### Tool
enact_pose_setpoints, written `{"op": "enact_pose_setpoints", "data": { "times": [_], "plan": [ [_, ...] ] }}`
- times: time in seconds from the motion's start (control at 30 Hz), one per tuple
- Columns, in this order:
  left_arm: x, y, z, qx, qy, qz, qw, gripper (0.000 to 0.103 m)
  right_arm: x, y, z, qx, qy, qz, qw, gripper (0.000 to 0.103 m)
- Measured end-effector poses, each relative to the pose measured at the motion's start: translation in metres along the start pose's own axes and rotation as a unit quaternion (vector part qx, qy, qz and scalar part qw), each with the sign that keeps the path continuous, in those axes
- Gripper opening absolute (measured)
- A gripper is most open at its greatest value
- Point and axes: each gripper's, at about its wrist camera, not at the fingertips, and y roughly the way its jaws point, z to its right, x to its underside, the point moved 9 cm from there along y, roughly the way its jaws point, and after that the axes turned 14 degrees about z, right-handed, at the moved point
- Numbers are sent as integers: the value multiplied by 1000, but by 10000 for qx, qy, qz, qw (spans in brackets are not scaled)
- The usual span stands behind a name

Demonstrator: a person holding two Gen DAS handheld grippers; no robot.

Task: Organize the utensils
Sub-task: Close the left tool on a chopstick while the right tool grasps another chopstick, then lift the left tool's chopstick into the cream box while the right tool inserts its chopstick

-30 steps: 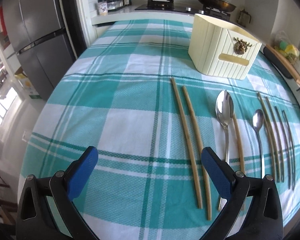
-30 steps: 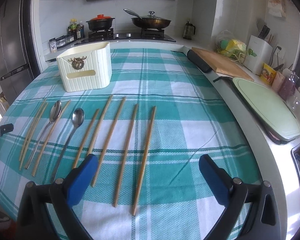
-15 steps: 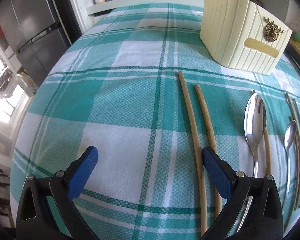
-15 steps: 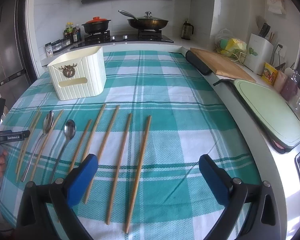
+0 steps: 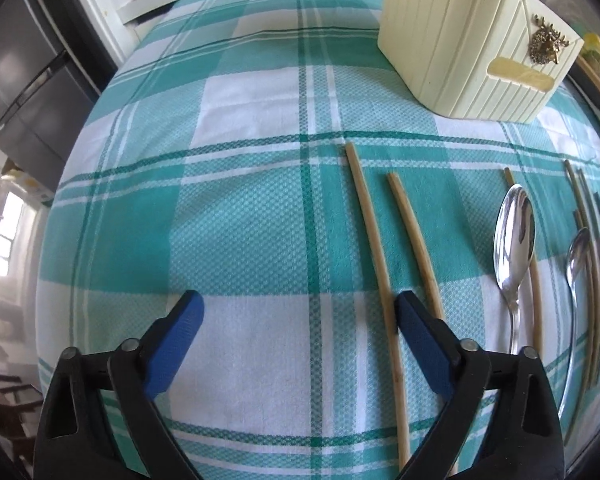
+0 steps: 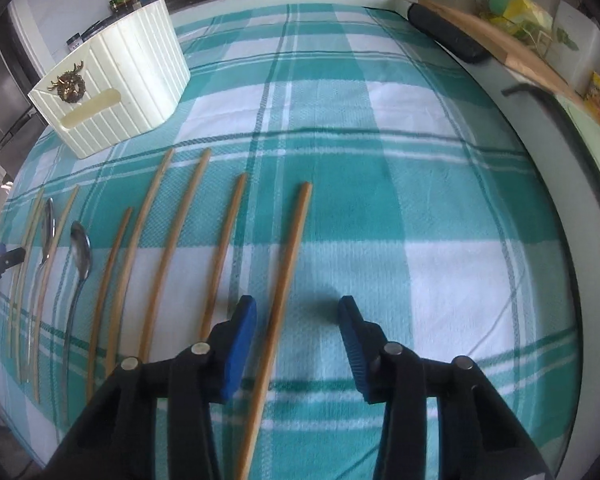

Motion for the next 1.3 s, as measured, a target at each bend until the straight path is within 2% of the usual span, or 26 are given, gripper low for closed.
{"op": "enact_pose_setpoints", "data": {
  "times": [0.03,0.1,0.13,0.17,0.2,0.23,0.27,0.3,0.47,0.67,0.87,1.03,1.13,1.3],
  "plan": [
    [-5,2,2,68,31,-57,10000,82,-7,5,-1,-13,-3,-6,10000,41],
    [-16,8,6,224,12,-178,9996,64,-18,14,-2,11,-11,-48,10000,30],
    [-20,11,7,294,-37,-227,9993,59,-23,17,-2,-1,-19,-48,10000,26],
    [-26,14,8,311,-53,-243,9992,49,-27,22,-3,-13,-27,-85,10000,16],
    [-31,16,9,335,-47,-226,9992,30,-32,25,-3,-19,-8,-99,9999,11],
    [-35,17,10,366,-46,-217,9991,18,-35,28,-2,-58,25,-107,9999,10],
    [-39,19,10,404,-72,-227,9989,7,-39,30,-3,-77,37,-104,9999,8],
    [-42,21,10,420,-107,-198,9989,5,-41,32,-2,-85,51,-102,9999,7],
    [-52,5,0,716,-516,189,9959,5,-63,8,-8,-395,231,345,9984,7],
    [-71,-66,-14,909,-768,1023,9876,5,-91,-64,-24,-804,209,1104,9904,7],
    [-84,-152,-19,1191,-809,1818,9727,5,-114,-148,-46,-1069,-67,1970,9745,7],
    [-93,-200,-19,1285,-826,2322,9606,5,-137,-195,-64,-1169,-202,2640,9572,7],
    [-101,-218,-16,1332,-905,2662,9504,5,-152,-211,-75,-1173,-220,2973,9473,7],
    [-108,-228,-15,1364,-1004,2977,9395,5,-167,-225,-89,-1289,-247,3218,9377,7]
  ]
}}
